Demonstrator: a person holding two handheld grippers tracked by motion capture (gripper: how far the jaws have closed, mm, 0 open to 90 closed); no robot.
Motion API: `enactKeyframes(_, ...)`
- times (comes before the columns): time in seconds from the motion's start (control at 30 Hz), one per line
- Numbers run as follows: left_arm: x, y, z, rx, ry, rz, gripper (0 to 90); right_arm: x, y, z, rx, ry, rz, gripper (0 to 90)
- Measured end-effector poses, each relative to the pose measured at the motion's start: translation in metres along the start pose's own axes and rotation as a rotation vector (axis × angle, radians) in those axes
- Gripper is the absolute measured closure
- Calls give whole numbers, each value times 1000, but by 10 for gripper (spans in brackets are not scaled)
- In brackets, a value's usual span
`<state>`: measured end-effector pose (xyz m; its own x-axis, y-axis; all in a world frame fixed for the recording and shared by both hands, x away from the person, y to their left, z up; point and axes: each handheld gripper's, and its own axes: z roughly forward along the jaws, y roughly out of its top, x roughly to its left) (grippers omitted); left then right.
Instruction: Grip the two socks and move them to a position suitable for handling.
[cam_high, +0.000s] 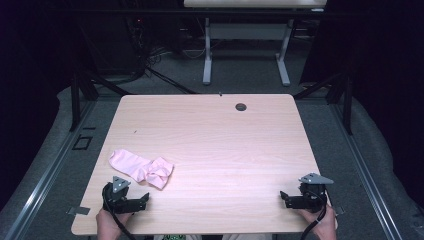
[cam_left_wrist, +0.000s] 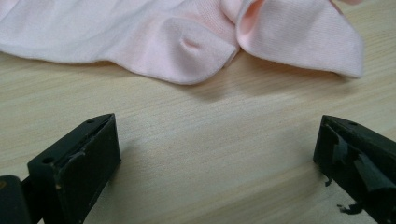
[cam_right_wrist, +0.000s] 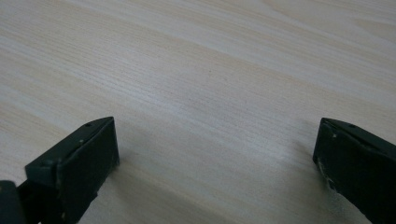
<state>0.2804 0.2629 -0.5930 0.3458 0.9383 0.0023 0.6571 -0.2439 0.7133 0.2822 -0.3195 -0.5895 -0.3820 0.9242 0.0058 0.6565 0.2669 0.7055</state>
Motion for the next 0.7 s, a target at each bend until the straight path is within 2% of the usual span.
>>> enactKeyframes(0.47,0,0,0,0,-3,-3,2,1,0,1,-12,-21,20,0)
enactKeyframes(0.7,5,4,-5,41,-36,20,4,0,1,2,-13,-19,19,0)
